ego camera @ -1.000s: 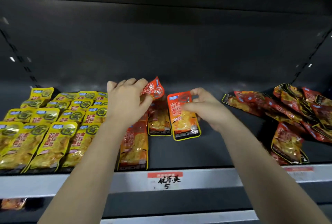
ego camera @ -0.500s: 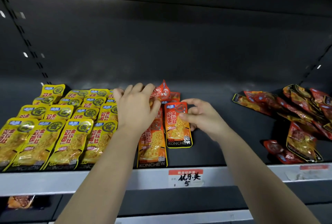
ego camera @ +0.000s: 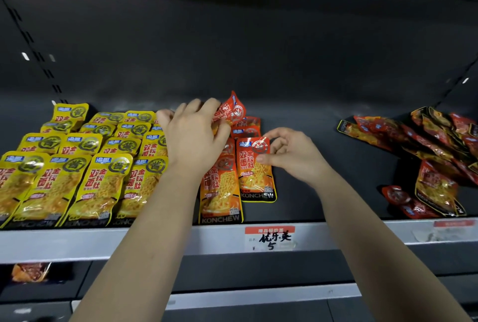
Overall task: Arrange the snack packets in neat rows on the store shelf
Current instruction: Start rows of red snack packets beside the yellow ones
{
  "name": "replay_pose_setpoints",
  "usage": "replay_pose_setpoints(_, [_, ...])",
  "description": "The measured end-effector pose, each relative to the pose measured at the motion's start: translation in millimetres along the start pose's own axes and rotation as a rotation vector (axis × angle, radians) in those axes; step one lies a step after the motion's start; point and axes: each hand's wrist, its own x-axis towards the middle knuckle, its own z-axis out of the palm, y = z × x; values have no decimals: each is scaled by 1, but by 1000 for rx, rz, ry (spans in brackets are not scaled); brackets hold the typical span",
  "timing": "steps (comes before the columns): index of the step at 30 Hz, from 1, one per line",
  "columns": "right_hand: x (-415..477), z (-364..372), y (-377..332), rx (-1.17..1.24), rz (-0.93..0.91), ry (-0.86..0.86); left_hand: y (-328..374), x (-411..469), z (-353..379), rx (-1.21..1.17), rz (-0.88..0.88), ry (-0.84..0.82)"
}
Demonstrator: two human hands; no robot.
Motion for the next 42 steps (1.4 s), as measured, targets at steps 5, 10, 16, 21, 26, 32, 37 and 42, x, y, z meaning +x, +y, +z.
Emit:
replay_pose_setpoints(5, [0, 1, 1, -22, -17, -3, 0, 0, 0, -26, -9, 7])
replay_pose_setpoints(10, [3, 2, 4, -22, -17, 3, 0, 0, 0, -62, -4, 33])
replay_pose_setpoints(16, [1, 2, 6, -31, -71, 98, 4, 0, -3, -180, -30, 77])
replay_pose_setpoints(21, [5, -1, 9, -135, -95, 304, 4, 0, -19, -927, -115, 29])
replay_pose_setpoints(26, [7, -6, 14, -152, -60, 401, 9, -5, -28, -1285, -106, -308])
replay_pose_setpoints(32, [7, -9, 17, -216, -12, 404, 8, -8, -20, -1169, -67, -606])
replay_pose_setpoints(37, [8, -8, 21, -245, 8, 404, 9, -11, -15, -1019, -36, -735])
replay_pose_setpoints(42, [9, -9, 21, -243, 23, 404, 13, -13, -19, -902, 21, -789])
